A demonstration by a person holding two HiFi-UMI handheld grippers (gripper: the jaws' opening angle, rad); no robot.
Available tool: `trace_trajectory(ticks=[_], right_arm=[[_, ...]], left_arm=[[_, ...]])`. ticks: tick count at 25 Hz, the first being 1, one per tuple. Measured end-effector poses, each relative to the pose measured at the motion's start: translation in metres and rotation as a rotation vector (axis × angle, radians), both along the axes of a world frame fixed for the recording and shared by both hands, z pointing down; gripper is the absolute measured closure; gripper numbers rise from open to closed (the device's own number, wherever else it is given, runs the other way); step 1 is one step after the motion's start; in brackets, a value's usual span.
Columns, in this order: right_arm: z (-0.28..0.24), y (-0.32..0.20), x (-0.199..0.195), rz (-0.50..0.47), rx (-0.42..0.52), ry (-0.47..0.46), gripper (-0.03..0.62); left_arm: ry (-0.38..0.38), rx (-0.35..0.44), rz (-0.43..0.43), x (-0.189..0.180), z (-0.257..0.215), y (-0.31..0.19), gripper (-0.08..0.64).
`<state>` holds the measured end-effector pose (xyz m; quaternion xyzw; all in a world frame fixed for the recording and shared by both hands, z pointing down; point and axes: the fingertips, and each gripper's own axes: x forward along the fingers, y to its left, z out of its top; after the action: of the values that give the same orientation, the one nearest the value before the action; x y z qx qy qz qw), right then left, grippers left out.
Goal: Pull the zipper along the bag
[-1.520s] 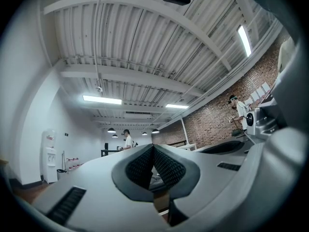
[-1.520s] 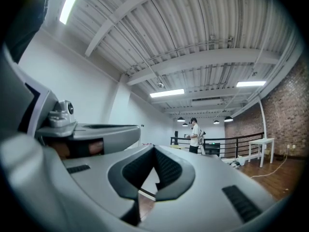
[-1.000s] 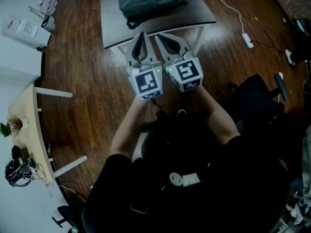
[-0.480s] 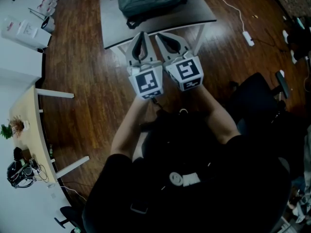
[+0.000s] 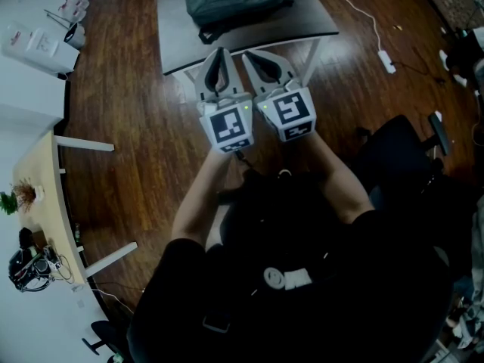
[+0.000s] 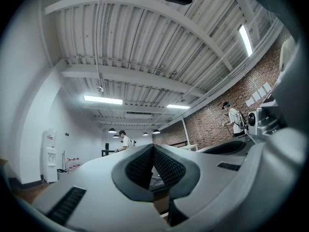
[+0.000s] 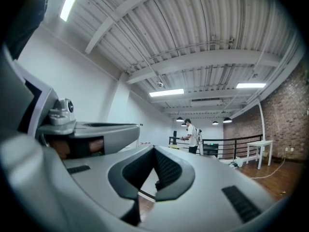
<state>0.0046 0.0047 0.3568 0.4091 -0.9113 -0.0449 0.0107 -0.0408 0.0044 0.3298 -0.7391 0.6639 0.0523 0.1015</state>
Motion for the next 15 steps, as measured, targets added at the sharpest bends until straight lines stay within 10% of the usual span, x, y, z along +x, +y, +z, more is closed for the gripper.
trace_trajectory(ticks=[15], right_arm=[[0.0058, -0.0056, -0.0050, -0.003, -0.014, 0.000, 0.583]], left_arm=[[0.008, -0.016, 0.008, -0.0038, 0.0050, -0.0054, 0.554]])
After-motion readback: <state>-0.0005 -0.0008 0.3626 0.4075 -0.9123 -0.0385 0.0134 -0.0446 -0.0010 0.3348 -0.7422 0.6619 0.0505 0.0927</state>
